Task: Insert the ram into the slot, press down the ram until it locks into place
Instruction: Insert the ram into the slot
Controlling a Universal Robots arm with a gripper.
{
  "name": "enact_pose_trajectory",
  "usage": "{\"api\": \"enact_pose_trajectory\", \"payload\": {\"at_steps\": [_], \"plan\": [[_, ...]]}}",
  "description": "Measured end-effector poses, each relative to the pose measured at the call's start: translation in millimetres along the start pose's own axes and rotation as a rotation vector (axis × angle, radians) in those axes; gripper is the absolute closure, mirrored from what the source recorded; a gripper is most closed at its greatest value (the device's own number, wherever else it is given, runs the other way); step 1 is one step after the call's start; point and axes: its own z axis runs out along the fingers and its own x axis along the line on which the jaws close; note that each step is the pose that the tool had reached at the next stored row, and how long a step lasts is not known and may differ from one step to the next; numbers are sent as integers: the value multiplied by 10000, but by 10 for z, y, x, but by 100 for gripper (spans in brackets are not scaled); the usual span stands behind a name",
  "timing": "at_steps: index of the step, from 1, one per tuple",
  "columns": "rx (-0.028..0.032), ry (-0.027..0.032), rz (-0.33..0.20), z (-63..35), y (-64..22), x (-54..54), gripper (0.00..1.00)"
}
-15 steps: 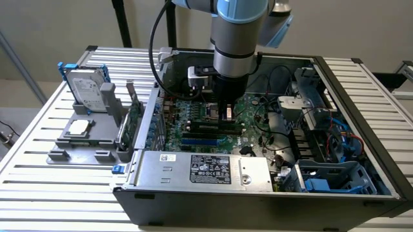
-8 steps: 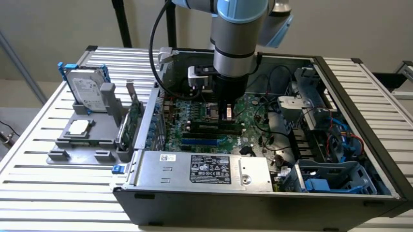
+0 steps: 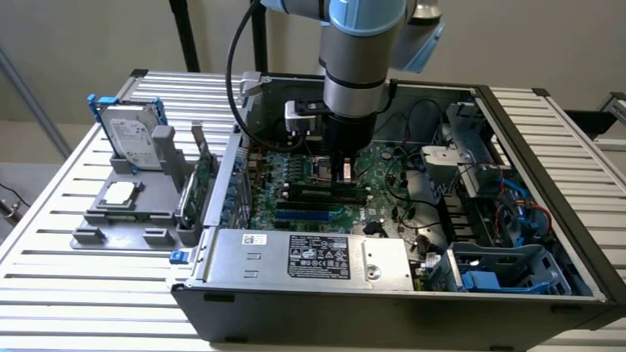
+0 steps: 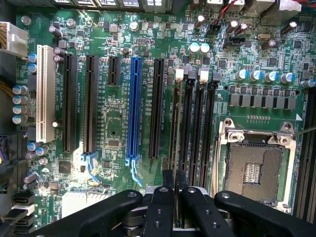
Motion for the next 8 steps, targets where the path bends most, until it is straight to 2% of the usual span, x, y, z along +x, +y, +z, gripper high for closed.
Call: {"api": "enact_pose_trajectory", "payload": {"at_steps": [5, 6, 8], "plan": [[2, -1, -1, 1, 0, 0, 85], [2, -2, -1, -3, 0, 0, 78], [1, -1, 0, -53, 0, 1, 78]]}}
